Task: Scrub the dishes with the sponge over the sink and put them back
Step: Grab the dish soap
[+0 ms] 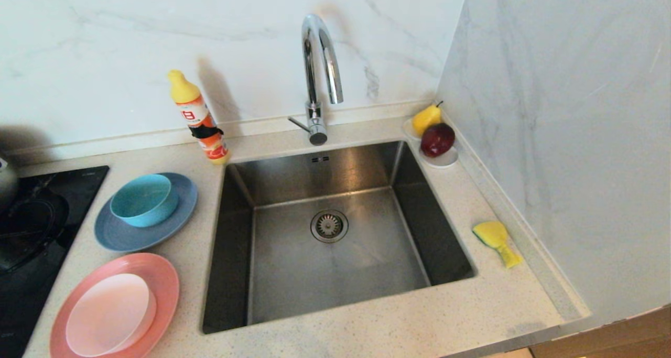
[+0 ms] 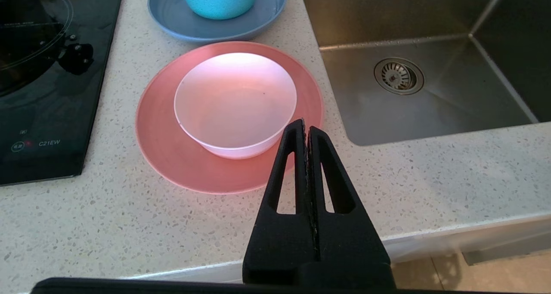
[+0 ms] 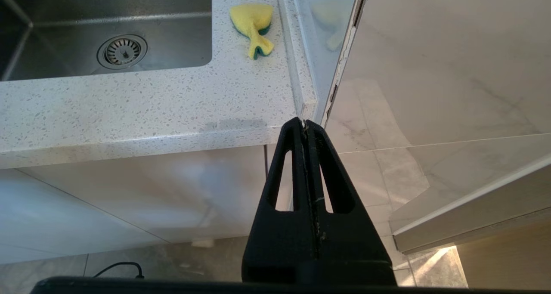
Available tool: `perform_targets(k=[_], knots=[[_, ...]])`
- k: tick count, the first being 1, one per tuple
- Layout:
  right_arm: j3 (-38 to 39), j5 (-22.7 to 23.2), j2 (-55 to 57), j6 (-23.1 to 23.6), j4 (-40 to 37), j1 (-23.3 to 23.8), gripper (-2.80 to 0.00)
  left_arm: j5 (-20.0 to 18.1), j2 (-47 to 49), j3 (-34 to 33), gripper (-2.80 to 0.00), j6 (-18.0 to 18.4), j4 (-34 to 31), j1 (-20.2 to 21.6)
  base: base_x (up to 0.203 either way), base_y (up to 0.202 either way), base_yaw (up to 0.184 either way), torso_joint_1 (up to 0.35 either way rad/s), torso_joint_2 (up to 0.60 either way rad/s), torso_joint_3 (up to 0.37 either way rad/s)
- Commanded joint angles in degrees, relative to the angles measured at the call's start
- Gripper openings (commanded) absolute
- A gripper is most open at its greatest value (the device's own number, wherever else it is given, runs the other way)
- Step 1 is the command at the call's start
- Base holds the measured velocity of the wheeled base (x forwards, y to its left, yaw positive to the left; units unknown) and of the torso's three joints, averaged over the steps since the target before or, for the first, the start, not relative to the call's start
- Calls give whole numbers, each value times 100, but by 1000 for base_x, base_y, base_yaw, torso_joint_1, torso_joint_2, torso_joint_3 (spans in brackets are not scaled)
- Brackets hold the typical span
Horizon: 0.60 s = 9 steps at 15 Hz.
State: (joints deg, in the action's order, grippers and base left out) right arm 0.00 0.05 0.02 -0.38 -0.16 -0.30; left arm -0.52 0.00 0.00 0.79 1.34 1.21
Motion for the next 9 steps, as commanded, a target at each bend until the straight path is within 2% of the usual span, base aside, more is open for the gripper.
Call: perform_targets(k=[1,9], knots=[[0,4,-11,-6,7,-5,-280,0,9,-105,-280,0,5,2,0,0,0,0,0,0],[0,4,-11,-7,7,-5,-280,8,9,-97,-280,0,-2,2,0,0,0,0,0,0]])
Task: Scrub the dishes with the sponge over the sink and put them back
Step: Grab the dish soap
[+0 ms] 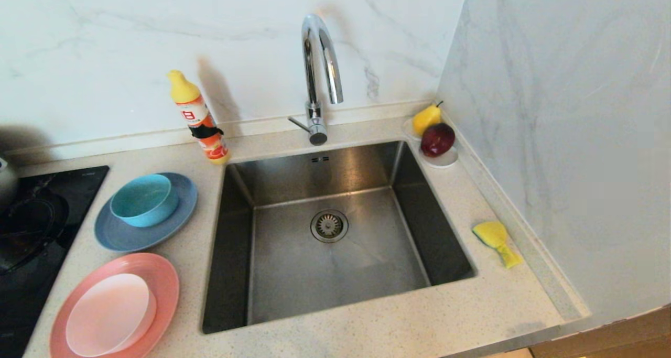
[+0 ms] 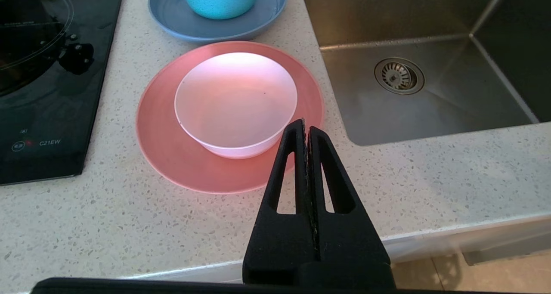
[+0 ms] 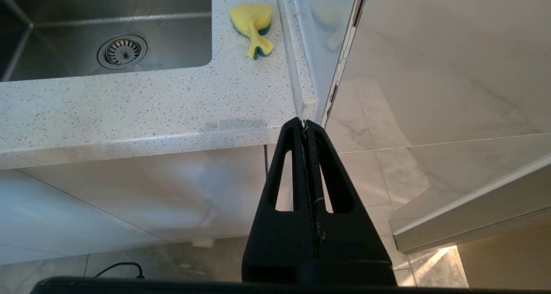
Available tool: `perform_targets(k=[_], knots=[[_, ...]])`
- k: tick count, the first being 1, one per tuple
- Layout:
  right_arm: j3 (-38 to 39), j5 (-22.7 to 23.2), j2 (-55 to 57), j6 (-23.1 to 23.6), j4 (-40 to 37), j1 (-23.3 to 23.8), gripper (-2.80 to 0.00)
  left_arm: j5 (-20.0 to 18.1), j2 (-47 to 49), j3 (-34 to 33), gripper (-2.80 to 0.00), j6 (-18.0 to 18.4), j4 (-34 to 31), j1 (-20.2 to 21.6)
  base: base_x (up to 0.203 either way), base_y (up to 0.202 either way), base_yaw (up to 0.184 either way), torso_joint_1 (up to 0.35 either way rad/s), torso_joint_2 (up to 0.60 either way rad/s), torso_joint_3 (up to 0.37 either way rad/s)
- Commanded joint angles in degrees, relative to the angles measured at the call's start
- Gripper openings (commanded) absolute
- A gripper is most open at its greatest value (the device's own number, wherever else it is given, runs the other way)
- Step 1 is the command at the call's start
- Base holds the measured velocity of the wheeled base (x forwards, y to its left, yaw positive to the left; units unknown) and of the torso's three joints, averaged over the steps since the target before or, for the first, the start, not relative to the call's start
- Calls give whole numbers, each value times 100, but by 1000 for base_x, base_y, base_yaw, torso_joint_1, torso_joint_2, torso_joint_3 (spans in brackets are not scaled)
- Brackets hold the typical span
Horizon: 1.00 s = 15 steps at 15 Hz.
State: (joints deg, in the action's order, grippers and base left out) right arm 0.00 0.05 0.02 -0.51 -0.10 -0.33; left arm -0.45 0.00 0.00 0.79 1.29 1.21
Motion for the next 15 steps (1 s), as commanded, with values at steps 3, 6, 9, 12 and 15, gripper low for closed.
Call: perform_targets(k=[3,6,9,12,15], knots=[[0,4,-11,-2,1,-2,-280,1,9,-97,-280,-18,3,2,0,0,0,0,0,0],[0,4,-5,-1,1,-4,-280,59,25,160,-280,38,-97,9,0,0,0,0,0,0],[0,4,-11,-2,1,-2,-280,171,762,1465,-280,22,-440,9,0,0,0,0,0,0],[0,4,-3,-2,1,-2,-280,177,2101,2448,-280,-90,-433,11,0,0,0,0,0,0],[0,4,-11,-2,1,-2,-280,200,3765,3094,-280,-249,128,11,0,0,0,0,0,0]])
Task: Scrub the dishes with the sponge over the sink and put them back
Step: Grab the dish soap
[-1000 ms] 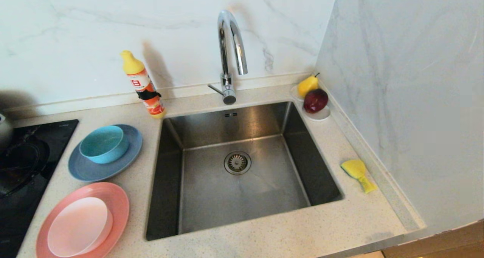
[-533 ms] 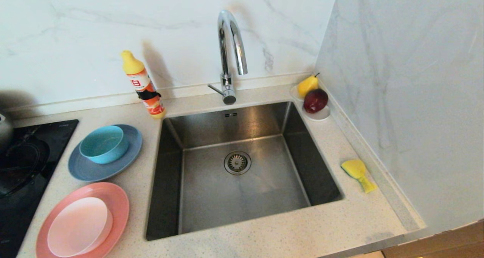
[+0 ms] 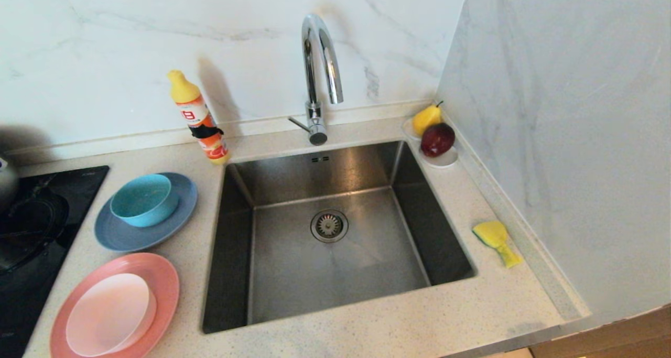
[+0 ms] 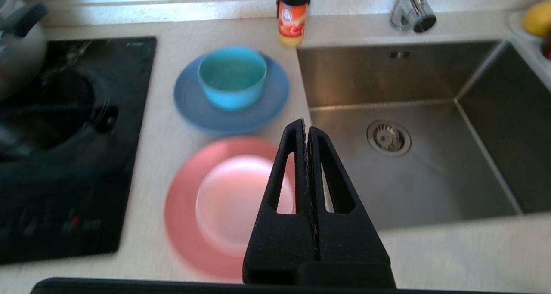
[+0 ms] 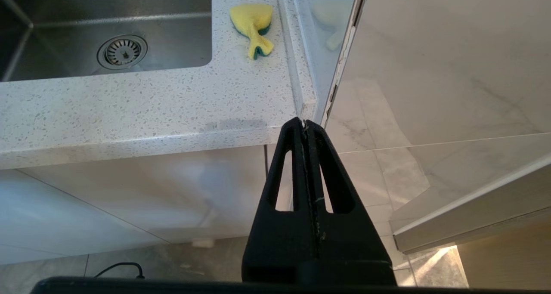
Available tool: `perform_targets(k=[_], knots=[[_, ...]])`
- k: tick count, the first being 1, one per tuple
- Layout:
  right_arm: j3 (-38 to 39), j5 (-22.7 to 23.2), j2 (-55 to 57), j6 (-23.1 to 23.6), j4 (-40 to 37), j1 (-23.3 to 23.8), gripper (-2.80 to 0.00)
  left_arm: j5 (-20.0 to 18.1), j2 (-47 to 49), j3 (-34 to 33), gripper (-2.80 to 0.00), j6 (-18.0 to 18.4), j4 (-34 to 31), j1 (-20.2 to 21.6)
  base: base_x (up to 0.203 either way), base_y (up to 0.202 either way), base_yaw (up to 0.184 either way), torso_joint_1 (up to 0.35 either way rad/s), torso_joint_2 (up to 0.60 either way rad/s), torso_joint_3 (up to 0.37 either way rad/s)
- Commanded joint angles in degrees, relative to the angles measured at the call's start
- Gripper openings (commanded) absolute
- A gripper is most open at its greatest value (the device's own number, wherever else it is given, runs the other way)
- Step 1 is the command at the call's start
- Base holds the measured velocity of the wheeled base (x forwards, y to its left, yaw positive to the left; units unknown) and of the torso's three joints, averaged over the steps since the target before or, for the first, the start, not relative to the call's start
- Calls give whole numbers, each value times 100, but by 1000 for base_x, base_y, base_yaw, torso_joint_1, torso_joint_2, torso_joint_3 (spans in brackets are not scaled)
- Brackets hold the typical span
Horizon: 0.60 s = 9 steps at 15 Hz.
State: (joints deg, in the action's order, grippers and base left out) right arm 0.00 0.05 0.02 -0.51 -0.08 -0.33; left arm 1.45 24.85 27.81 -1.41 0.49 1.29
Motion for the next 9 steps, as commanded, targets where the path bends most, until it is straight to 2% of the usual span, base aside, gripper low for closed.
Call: perform_targets(k=[1,6,9], knots=[[0,4,-4,-2,-1,-2,-280,21,1860,490,-280,-55,529,2,0,0,0,0,0,0],[0,4,-10,-2,-1,-2,-280,51,4354,1167,-280,-55,2147,-4,0,0,0,0,0,0],[0,4,-11,-2,-1,-2,-280,71,5464,1255,-280,-46,3203,-16,0,0,0,0,0,0]])
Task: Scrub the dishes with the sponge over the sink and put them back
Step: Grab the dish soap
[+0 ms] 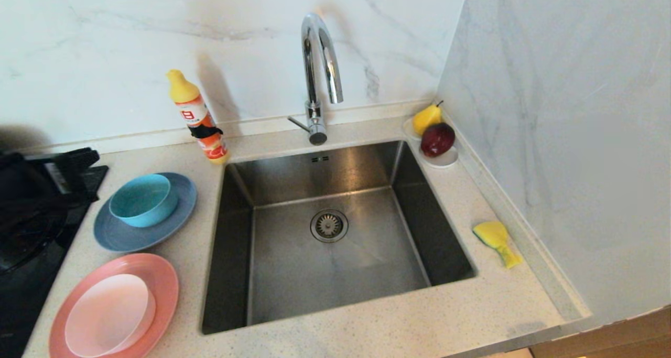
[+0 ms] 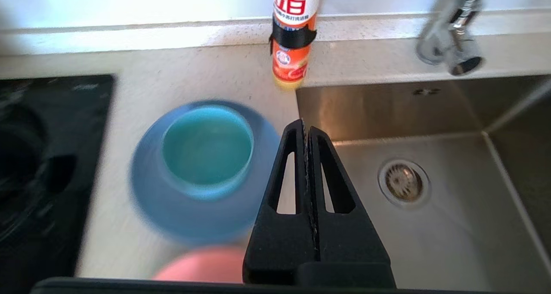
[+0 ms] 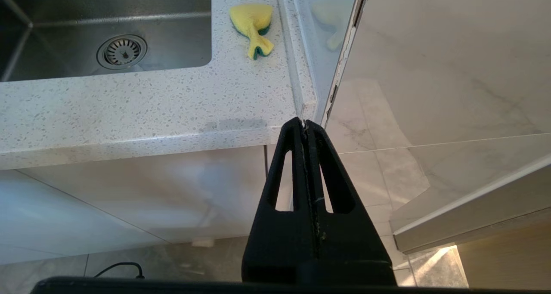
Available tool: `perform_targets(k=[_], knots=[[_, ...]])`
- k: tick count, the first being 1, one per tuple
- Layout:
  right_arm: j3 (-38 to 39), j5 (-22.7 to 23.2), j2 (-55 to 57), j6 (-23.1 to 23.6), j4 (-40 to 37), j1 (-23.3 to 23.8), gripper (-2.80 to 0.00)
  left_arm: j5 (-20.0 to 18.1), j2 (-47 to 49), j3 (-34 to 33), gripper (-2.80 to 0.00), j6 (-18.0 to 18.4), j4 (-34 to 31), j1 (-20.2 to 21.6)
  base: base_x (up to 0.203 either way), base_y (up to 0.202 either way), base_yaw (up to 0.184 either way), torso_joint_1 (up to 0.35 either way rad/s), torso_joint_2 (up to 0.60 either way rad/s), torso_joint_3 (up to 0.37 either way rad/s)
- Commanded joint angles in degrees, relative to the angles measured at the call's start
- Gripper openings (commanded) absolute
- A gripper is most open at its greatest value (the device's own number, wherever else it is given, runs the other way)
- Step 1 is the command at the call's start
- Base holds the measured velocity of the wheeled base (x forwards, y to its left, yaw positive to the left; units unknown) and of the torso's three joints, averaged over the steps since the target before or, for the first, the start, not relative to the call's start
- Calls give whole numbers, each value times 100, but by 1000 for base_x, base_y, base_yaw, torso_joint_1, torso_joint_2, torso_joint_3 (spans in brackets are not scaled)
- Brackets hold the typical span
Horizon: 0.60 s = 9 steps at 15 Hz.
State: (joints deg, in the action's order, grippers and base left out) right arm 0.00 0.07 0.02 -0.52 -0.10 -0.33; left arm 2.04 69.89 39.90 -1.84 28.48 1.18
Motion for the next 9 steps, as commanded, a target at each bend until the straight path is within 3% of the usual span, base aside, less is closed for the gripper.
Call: perform_targets(k=[1,9], knots=[[0,2,-4,-1,1,-2,-280,49,1236,47,-280,0,687,-18,0,0,0,0,0,0],[0,2,-11,-1,1,-3,-280,563,2913,-342,-280,285,2943,-118,0,0,0,0,0,0]])
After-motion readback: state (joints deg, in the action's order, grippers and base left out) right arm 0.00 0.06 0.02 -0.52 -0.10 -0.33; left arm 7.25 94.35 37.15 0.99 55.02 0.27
